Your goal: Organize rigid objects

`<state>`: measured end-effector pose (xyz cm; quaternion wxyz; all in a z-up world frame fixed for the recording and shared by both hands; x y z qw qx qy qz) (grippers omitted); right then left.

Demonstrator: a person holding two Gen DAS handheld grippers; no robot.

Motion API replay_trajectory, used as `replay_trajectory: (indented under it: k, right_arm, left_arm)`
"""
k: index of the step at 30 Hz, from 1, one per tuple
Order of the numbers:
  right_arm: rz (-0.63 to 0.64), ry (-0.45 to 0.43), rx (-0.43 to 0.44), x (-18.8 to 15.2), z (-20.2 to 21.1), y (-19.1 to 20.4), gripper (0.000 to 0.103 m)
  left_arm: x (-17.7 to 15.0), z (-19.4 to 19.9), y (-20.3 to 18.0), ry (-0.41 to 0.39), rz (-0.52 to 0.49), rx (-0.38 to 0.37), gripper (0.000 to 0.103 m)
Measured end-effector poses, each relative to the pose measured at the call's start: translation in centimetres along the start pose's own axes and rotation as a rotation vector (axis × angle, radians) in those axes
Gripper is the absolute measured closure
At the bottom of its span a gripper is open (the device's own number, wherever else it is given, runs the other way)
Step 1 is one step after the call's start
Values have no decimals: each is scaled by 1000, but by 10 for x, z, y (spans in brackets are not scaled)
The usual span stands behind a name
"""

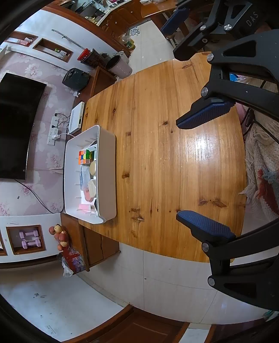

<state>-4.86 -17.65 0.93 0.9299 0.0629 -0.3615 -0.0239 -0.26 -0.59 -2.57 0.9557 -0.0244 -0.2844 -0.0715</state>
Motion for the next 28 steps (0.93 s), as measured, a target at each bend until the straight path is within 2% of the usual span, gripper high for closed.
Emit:
replay_trajectory:
  k: [28]
  right_arm:
    - [-6,33,22,4,-13,1,22]
  left_arm:
    - [4,-6,2,-11,-7,15,22]
Point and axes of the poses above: each gripper's, at about its wrist camera, not at the fingertips, and z roughly against the way its jaws point, y to its left, x to its top, the point moved 4 cm from there along -z, roughly the way its jaws point, and after that the axes turned 7 degrees about -z, right-handed, at the moved point
